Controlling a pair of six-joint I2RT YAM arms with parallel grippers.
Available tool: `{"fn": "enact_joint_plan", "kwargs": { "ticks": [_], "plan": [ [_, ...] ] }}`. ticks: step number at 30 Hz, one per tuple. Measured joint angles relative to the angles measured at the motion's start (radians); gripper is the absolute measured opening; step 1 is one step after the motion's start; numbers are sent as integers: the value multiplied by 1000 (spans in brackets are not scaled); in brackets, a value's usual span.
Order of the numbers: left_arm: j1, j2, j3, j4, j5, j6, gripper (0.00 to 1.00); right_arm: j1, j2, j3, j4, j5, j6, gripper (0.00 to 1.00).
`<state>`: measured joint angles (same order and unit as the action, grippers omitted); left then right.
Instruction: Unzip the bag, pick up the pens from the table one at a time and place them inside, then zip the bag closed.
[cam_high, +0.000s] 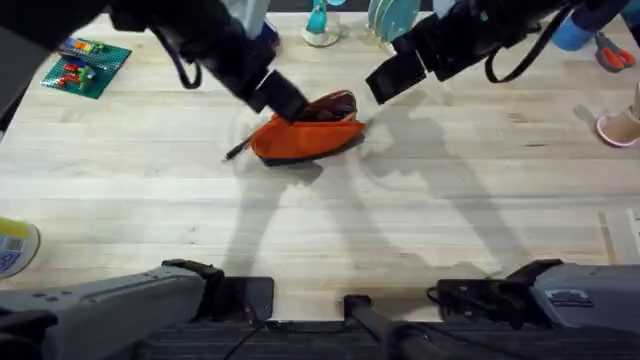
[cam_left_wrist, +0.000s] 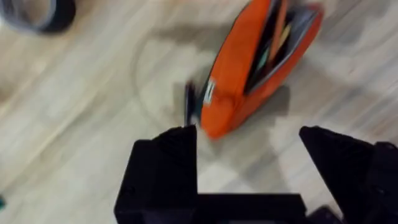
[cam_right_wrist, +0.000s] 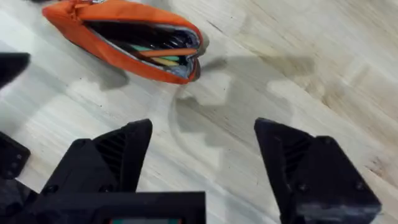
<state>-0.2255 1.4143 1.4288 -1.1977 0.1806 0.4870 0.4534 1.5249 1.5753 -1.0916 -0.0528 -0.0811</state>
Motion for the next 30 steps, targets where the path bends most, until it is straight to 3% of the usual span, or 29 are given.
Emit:
{"fn": "enact_joint_plan", "kwargs": {
  "ticks": [2,6,11,16,21,30],
  "plan": [
    [30,-1,0,-100,-75,0,993,0,0,0,3,0,0,996],
    [65,-1,0,-150,-97,14,995,0,0,0,3,0,0,995],
    [122,-1,0,-163,-77,59,995,0,0,0,3,0,0,995],
    [215,-1,-2,-147,-27,93,996,0,0,0,3,0,0,995],
    [281,-1,-68,-75,-9,105,995,0,0,0,3,0,0,995],
    [289,-1,-364,230,-21,119,993,0,0,0,2,0,-5,996]
  ]
}}
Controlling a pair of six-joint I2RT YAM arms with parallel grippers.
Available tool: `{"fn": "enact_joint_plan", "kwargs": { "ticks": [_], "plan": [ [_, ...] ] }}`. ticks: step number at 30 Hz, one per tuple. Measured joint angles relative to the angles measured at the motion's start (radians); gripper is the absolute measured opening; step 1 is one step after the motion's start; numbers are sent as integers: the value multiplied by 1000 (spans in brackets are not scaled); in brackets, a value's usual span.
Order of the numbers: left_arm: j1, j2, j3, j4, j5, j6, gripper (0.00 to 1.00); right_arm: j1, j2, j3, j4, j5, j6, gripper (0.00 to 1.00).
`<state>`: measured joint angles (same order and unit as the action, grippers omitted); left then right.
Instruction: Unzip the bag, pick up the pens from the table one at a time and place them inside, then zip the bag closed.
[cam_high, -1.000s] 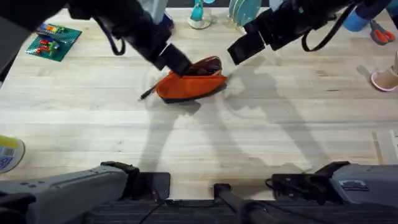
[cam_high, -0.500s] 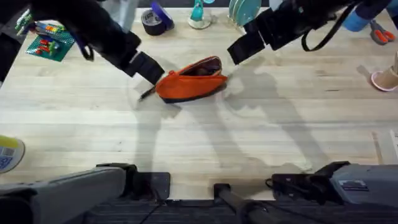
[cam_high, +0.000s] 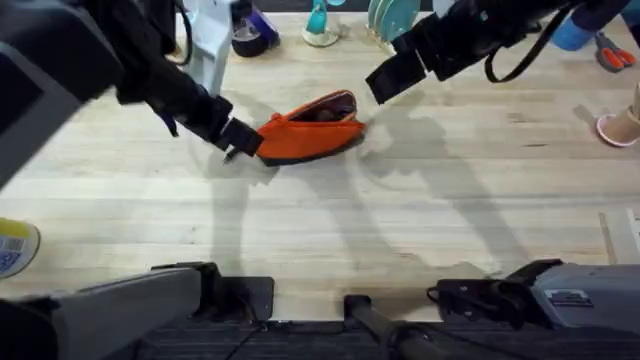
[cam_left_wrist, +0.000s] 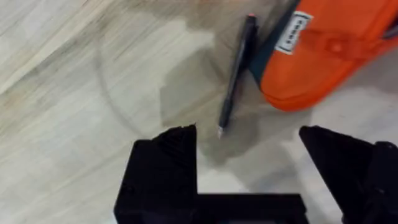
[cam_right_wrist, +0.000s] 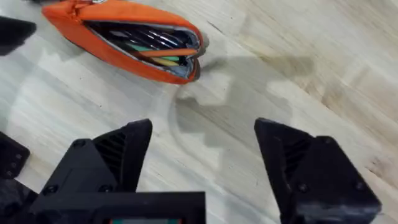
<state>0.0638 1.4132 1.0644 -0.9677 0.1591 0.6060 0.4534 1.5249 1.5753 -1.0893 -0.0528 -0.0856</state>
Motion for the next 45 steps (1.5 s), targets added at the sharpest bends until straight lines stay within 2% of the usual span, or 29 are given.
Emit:
{"fn": "enact_joint_plan", "kwargs": {
  "ticks": [5,8,13,16,17,20,22,25,27,29,31,32,45],
  "plan": [
    [28,0,-122,148,-8,64,994,0,0,0,0,0,0,996],
    [50,0,-159,207,-14,85,993,0,0,0,0,0,0,996],
    [86,30,-165,258,-3,115,993,0,0,0,0,0,0,995],
    [89,92,-165,270,7,121,993,0,0,0,0,0,0,995],
    [89,151,-164,280,27,124,993,0,0,0,0,0,0,996],
    [92,151,-164,286,37,125,997,0,0,0,0,0,0,996],
    [92,151,-164,285,40,128,966,0,0,0,0,0,0,996],
    [92,151,-164,283,50,128,855,0,0,0,1,0,0,996],
    [90,153,-164,284,55,128,701,0,0,0,0,0,0,996],
    [89,153,-164,284,58,128,447,0,0,0,0,0,0,996],
    [89,153,-164,283,63,128,129,0,0,0,1,0,0,996],
    [89,153,-163,285,66,132,68,0,0,0,0,0,0,996],
    [88,153,-160,285,68,114,40,0,0,0,0,0,0,996]
  ]
}}
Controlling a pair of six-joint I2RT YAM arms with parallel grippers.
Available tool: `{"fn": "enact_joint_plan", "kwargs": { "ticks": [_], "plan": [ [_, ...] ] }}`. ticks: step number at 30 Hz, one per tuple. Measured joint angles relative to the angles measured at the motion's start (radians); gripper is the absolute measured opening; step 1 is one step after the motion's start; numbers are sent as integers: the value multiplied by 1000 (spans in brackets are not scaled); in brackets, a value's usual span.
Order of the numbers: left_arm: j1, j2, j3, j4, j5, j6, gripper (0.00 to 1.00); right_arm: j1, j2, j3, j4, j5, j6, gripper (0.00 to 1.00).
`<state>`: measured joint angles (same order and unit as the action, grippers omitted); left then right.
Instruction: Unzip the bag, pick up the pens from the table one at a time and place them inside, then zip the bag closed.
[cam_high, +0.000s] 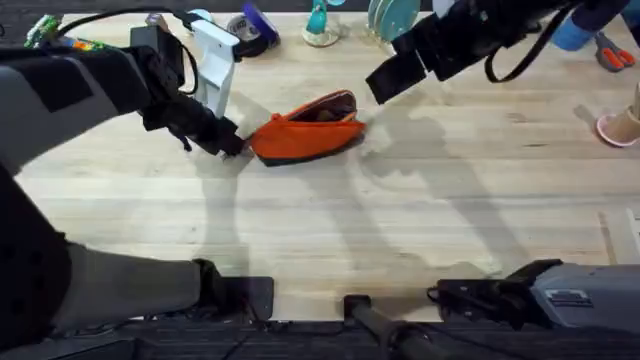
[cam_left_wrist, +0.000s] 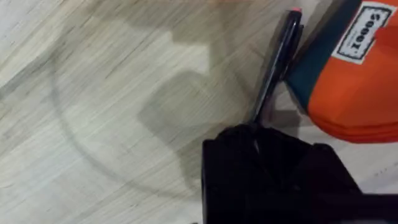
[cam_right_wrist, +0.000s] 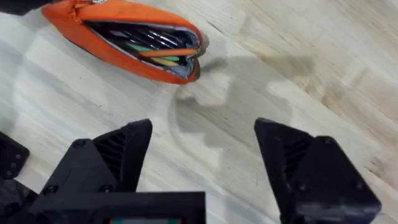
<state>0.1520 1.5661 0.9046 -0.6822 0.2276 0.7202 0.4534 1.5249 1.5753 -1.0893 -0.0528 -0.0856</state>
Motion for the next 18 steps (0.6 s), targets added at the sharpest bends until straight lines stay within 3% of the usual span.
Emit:
{"fn": "enact_joint_plan", "kwargs": {
  "ticks": [7,18],
  "plan": [
    [0,19,90,-59,-19,-36,41,0,0,0,0,0,0,997],
    [0,20,412,-281,-45,-47,41,0,0,0,1,0,0,996]
  ]
}}
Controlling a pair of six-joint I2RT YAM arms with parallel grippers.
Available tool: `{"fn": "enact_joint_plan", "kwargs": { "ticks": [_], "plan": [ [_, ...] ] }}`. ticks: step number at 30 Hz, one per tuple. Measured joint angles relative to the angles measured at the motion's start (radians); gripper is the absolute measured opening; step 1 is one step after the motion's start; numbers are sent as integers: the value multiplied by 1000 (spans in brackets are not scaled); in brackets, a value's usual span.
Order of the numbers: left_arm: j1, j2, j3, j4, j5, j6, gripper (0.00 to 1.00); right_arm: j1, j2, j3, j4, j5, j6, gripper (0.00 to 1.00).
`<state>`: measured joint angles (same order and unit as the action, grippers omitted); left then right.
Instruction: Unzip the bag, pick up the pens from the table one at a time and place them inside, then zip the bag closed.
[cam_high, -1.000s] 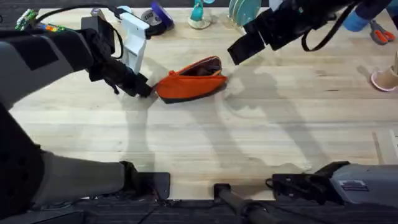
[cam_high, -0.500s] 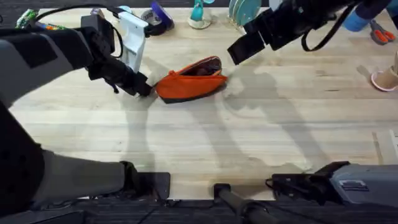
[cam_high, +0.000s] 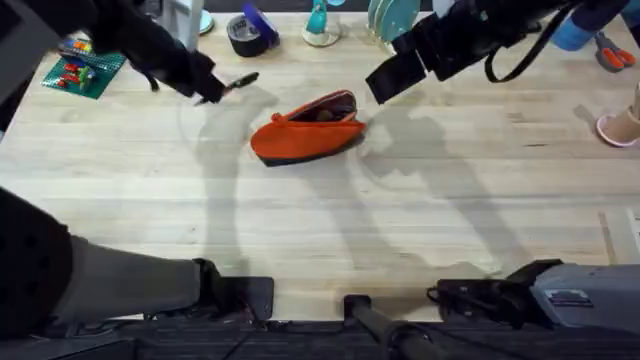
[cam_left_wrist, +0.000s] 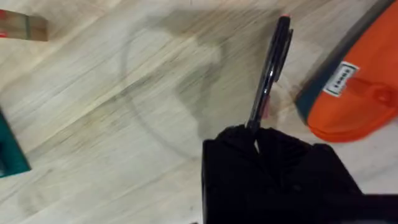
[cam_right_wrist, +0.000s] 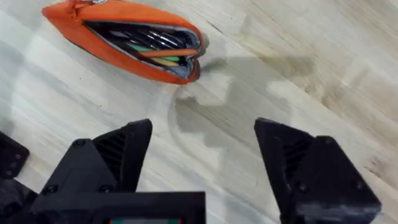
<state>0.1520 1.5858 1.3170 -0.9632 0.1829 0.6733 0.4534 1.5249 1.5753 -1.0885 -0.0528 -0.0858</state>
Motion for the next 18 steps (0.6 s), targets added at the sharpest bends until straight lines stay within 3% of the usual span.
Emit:
{"fn": "enact_joint_plan", "kwargs": {
  "ticks": [12,15,18],
  "plan": [
    [-7,0,265,-350,34,0,41,0,0,0,1,0,0,995],
    [-36,0,313,-400,39,-1,41,0,0,0,1,0,0,995],
    [-98,-2,338,-405,45,-1,41,0,0,0,1,0,0,995]
  ]
}}
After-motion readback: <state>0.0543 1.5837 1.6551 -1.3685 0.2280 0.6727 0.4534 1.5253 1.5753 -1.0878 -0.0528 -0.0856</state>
